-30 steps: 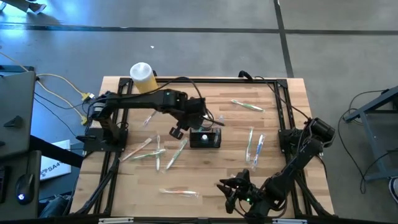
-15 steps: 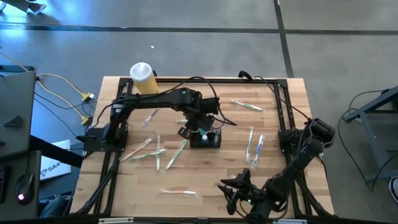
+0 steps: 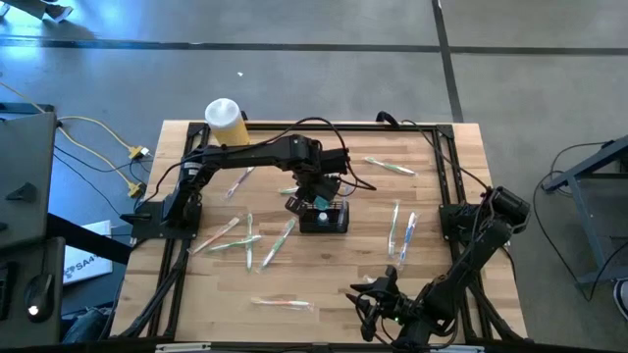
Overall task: Pick & Place toothbrushing station
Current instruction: Put the mouthwash into the wire organizer
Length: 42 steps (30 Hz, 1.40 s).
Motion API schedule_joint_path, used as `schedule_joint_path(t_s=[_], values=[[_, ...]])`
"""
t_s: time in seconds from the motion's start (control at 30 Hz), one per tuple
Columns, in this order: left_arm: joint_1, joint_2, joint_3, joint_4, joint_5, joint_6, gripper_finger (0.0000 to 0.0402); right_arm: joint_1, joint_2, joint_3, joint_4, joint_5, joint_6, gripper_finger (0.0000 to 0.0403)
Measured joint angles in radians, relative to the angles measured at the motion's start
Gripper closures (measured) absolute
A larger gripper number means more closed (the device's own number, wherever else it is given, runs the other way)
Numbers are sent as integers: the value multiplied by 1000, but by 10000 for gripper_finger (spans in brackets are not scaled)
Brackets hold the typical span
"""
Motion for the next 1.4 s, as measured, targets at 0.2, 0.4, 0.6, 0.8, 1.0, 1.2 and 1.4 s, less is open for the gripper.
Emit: schedule_joint_path(t_s=[0.2,0.4,0.6,0.8,1.0,1.2,1.4], values=[[0,0,0,-1,21,4,311,0,0,0,0,9,4,294],[0,0,0,1,39,13,311,0,0,0,1,10,7,294],[0,1,0,0,42,0,311,0,0,0,2,10,7,294],[0,20,0,0,42,-2,311,0,0,0,2,11,8,294],[0,40,-1,0,25,-3,311,0,0,0,2,10,7,294],[5,52,0,-6,1,-7,311,0,0,0,2,8,8,294],[5,68,0,-20,-18,-12,311,0,0,0,1,8,8,294]])
